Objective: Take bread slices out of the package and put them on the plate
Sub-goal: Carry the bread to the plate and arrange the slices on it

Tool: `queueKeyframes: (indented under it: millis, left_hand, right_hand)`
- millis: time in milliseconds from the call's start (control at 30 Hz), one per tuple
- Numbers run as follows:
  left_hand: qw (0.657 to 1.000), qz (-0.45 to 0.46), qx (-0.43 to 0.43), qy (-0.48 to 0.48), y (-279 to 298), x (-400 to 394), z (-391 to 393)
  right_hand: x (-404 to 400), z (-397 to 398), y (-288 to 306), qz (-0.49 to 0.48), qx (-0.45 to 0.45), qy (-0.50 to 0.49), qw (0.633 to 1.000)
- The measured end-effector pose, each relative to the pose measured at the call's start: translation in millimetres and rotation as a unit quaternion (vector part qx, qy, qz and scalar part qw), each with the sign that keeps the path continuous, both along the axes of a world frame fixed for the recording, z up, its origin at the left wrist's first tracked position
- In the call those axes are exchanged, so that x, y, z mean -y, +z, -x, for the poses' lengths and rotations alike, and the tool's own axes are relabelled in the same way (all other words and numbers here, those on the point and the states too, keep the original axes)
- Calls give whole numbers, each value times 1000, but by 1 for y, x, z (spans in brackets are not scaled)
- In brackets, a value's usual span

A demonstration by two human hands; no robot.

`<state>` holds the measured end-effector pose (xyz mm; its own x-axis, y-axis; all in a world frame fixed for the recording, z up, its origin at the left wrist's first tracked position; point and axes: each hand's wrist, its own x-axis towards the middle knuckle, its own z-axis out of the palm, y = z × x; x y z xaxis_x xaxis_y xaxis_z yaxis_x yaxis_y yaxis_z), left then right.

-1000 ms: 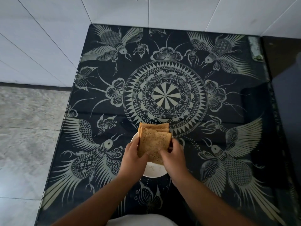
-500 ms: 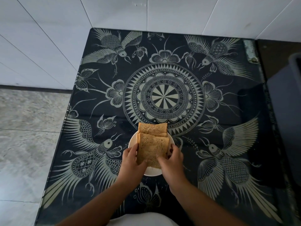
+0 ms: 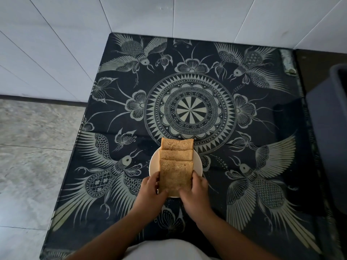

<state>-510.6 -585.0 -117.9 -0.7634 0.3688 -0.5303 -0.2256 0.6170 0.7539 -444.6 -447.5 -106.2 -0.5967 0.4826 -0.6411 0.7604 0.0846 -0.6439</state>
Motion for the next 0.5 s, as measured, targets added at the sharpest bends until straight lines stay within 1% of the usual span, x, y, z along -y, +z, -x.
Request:
queueKeyframes:
  millis: [167,333,500]
  left_hand:
    - [1000,20,12,-13,-1,4,2]
    - [999,37,-6,-39,-4,10,0]
    - [996,56,-20,-66,-4,13,1]
  right_hand:
    - [-4,1,4,30,11,1,999]
    - [-3,-2,7,53,19,2,998]
    - [-2,-2,11,51,27,15,998]
